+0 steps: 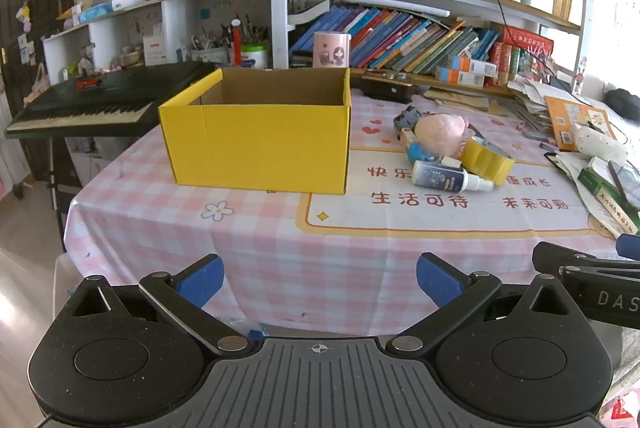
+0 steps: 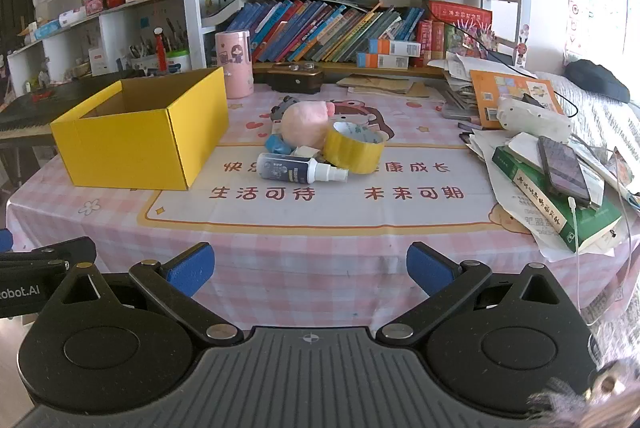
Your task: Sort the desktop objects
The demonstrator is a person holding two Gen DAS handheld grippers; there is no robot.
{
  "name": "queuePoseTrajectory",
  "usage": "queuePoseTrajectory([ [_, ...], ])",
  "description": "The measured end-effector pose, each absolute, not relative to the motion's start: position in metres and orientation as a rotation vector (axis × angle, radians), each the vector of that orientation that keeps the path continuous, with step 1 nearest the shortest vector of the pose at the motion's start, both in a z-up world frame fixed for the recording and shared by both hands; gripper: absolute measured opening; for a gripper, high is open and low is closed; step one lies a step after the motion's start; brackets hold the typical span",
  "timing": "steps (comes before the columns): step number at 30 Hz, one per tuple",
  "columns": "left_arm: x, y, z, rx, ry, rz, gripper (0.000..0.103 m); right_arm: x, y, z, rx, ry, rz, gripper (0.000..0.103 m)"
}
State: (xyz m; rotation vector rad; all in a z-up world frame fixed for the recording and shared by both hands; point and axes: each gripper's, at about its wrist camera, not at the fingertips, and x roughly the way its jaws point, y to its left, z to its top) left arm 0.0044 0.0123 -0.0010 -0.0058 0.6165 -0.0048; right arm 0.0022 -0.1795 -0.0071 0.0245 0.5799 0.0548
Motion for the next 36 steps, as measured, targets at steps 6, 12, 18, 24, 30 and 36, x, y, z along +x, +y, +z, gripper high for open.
queuePoseTrajectory([
  [6, 0.0048, 0.0128, -0.0016, -0.006, 0.622, -0.002, 0.103, 0.0024, -0.1798, -0.0066, 0.024, 0.58, 0.055, 0.103],
  [12, 0.0044, 0.0129, -0.0017, -0.006, 0.622, 0.0, 0.103, 0.0021, -0.1795, -0.0076, 0.026, 0.582, 0.058, 0.103],
  [18, 0.0047, 0.0139, -0.0023, -0.009, 0.623, 0.002, 0.103, 0.0023, -0.1793, -0.0073, 0.024, 0.583, 0.056, 0.103],
  [24, 0.0051, 0.0149, -0.0031, -0.01, 0.625, 0.005, 0.103, 0.0028, -0.1792, -0.0068, 0.025, 0.584, 0.056, 0.103],
  [30, 0.0054, 0.0158, -0.0033, -0.01, 0.626, 0.008, 0.103, 0.0021, -0.1762, -0.0075, 0.019, 0.582, 0.062, 0.103],
  [36, 0.0056, 0.0158, -0.0037, -0.012, 0.628, 0.013, 0.103, 0.002, -0.1729, -0.0072, 0.011, 0.585, 0.064, 0.103],
])
